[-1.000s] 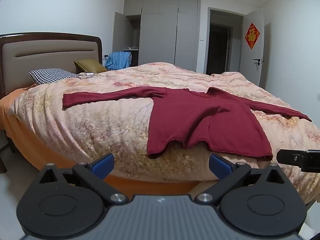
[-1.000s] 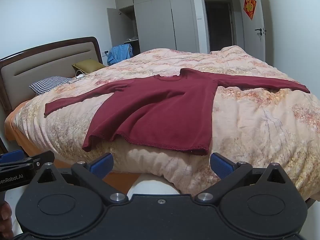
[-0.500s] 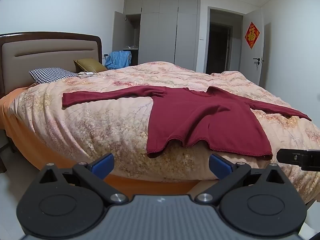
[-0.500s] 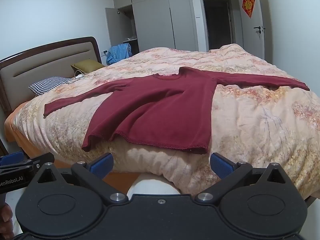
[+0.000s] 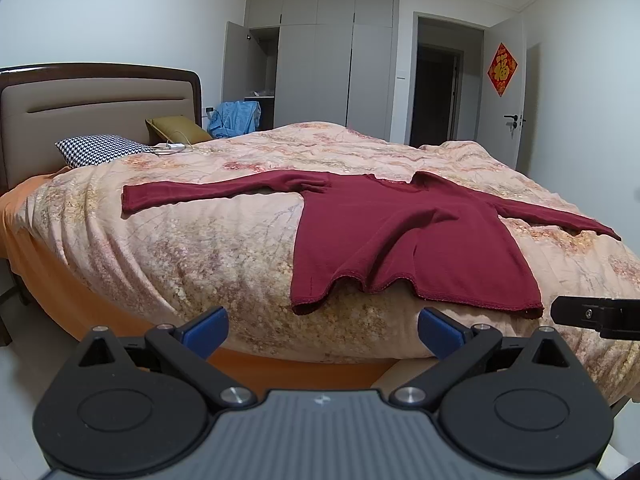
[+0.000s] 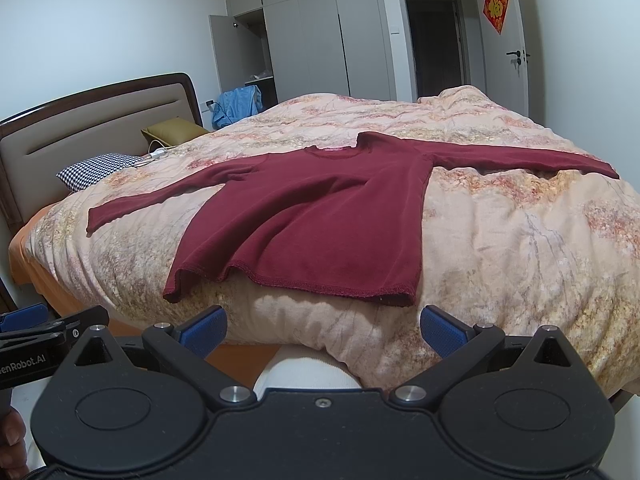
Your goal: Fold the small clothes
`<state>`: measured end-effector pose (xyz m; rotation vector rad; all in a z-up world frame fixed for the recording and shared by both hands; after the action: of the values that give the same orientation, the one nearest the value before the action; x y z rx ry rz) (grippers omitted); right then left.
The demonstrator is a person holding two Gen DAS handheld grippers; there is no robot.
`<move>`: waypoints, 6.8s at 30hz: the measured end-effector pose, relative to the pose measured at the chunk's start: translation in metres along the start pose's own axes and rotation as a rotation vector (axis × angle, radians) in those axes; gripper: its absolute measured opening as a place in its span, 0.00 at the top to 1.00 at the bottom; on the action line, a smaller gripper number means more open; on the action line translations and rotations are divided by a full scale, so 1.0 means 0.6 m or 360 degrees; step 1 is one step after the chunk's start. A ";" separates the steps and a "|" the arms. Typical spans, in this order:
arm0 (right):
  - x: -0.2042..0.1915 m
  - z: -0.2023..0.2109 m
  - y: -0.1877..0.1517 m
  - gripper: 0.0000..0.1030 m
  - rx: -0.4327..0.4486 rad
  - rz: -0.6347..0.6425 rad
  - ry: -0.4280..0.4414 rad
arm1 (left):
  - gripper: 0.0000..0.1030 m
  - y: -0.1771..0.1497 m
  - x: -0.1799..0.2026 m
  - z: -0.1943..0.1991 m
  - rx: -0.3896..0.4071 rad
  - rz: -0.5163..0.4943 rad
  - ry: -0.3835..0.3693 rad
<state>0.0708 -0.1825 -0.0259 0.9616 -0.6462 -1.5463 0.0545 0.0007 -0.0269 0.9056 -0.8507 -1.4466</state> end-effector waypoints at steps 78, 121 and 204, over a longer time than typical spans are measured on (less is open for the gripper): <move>0.008 -0.010 -0.006 0.00 -0.0067 -0.0036 -0.0016 | 0.00 -0.024 0.001 -0.030 -0.0223 -0.0002 0.0047; 0.374 -0.307 0.212 0.00 0.0191 -0.0073 -0.0533 | 0.00 0.216 0.243 -0.402 -0.0214 -0.0228 -0.0338; 0.040 -0.564 0.326 0.20 0.0200 0.0868 -0.0031 | 0.00 0.293 -0.019 -0.584 -0.0108 0.0248 -0.0150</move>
<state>0.4609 -0.2103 -0.0431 0.7777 -0.9392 -1.0411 0.4467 -0.0002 -0.0210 0.7089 -0.9163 -1.3824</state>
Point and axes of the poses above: each gripper's, at about its wrist camera, not at the fingertips, and z roughly against the way its jaws point, x to its right, y to its top, the point moved 6 cm from there along -z, roughly the way its jaws point, and after that the axes turned 7 degrees about -z, right-handed, at the moved point
